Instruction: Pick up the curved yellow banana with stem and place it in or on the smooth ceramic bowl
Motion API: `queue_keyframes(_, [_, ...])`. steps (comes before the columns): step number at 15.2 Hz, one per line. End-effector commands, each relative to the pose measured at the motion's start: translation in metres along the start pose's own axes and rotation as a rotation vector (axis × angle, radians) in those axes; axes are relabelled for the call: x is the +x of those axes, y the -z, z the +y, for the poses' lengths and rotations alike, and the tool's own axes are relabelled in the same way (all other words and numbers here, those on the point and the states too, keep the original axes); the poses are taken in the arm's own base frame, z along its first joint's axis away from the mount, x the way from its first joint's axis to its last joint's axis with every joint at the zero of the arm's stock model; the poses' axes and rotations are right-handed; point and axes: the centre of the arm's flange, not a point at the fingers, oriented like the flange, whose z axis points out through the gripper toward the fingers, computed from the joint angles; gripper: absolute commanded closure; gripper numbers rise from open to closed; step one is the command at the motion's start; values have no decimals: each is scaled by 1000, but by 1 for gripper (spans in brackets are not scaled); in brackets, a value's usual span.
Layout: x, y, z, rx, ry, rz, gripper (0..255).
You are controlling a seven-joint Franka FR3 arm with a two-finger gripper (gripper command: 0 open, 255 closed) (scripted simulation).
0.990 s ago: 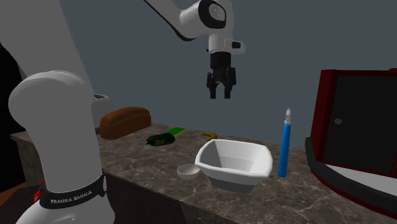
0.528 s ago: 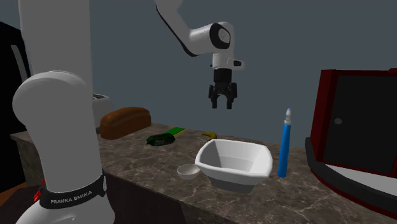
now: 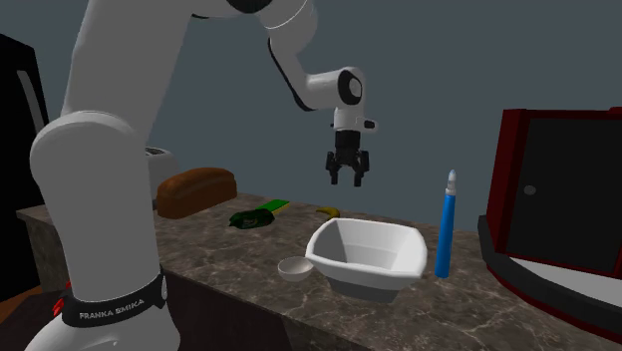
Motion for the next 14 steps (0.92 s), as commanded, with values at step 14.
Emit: queue_keyframes(14, [100, -87, -136, -19, 206, -49, 0])
